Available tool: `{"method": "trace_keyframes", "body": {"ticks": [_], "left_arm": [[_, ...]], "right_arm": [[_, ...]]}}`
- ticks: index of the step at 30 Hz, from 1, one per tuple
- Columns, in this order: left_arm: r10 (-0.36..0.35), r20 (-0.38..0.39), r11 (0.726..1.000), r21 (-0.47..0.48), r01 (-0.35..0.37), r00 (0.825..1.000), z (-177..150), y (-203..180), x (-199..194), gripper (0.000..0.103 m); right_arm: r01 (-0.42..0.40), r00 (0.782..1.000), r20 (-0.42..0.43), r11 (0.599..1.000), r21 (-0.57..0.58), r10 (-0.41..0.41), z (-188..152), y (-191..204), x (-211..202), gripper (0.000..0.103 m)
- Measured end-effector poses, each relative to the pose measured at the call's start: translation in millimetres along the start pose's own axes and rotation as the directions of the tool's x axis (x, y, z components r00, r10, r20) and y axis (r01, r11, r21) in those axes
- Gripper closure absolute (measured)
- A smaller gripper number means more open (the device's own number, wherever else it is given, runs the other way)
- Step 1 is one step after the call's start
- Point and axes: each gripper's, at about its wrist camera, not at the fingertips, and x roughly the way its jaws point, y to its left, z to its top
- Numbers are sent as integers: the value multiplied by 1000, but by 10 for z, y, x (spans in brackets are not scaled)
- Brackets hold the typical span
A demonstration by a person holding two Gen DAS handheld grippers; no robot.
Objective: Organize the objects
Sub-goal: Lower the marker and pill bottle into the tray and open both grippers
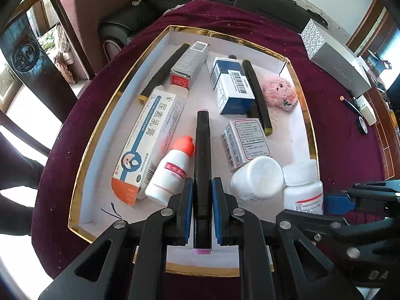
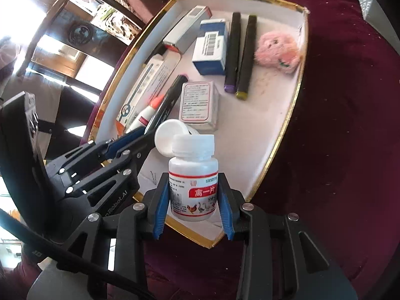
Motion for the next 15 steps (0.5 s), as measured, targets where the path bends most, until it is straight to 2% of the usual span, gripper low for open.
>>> {"method": "trace_keyframes", "body": {"ticks": [7,15], "left_arm": [[-9,16,999,36,9,1000,-4,20,-32,91],[-26,13,998,57,25,1000,-16,31,-29,91]], "right_arm": [[72,997,-26,997,37,-71,102,-41,139,69],[108,993,-57,991,73,-104,111,-34,283,69]]}}
